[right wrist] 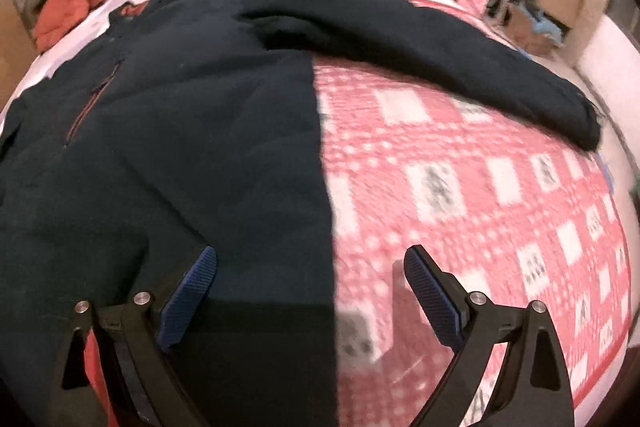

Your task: Fold large clothes

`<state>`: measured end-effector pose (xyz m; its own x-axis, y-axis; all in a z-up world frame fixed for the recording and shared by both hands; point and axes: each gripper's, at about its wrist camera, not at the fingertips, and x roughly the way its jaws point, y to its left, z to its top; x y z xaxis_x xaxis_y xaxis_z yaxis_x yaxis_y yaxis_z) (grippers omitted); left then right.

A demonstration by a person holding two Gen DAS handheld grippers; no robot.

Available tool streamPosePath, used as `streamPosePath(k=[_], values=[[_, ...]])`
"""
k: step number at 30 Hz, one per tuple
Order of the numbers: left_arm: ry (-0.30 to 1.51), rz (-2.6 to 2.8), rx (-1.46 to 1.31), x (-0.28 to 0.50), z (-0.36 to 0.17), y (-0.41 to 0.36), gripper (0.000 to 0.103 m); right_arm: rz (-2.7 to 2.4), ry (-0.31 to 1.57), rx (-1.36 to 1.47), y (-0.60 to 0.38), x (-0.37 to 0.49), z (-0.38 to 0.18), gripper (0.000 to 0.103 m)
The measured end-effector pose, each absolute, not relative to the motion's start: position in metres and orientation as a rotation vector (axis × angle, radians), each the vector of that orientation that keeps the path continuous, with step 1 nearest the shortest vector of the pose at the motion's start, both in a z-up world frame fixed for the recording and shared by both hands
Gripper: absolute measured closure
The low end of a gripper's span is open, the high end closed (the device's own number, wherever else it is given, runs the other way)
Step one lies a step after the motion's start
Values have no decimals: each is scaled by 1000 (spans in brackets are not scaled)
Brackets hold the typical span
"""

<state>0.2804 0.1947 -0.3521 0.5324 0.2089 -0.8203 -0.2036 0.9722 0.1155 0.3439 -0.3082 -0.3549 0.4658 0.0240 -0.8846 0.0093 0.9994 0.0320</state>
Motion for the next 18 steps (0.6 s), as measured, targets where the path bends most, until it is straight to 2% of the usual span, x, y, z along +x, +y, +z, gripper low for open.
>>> streamPosePath(k=[3,5,6,9,10,11,12,15,18], values=[[986,254,9,276,-355,184,0,33,1151,18,-300,356,-363,7],[987,265,-15,276,-353,183,0,54,1105,-73,-301,350,-358,17],[982,265,-20,276,-350,183,0,23,1090,-81,-309,348,-356,18],[955,255,8,280,-342,172,0,-139,1099,79,-357,336,-356,19],[944,245,19,284,-339,165,0,-129,1094,48,-354,330,-353,22],[931,230,27,288,-337,156,0,-107,1062,-57,-341,323,-347,32],[917,208,30,293,-334,145,0,-78,1036,-120,-329,316,-341,35],[904,139,5,312,-329,112,0,66,950,-184,-297,297,-327,35],[907,76,-14,336,-328,75,0,95,1035,-247,-292,292,-352,35]])
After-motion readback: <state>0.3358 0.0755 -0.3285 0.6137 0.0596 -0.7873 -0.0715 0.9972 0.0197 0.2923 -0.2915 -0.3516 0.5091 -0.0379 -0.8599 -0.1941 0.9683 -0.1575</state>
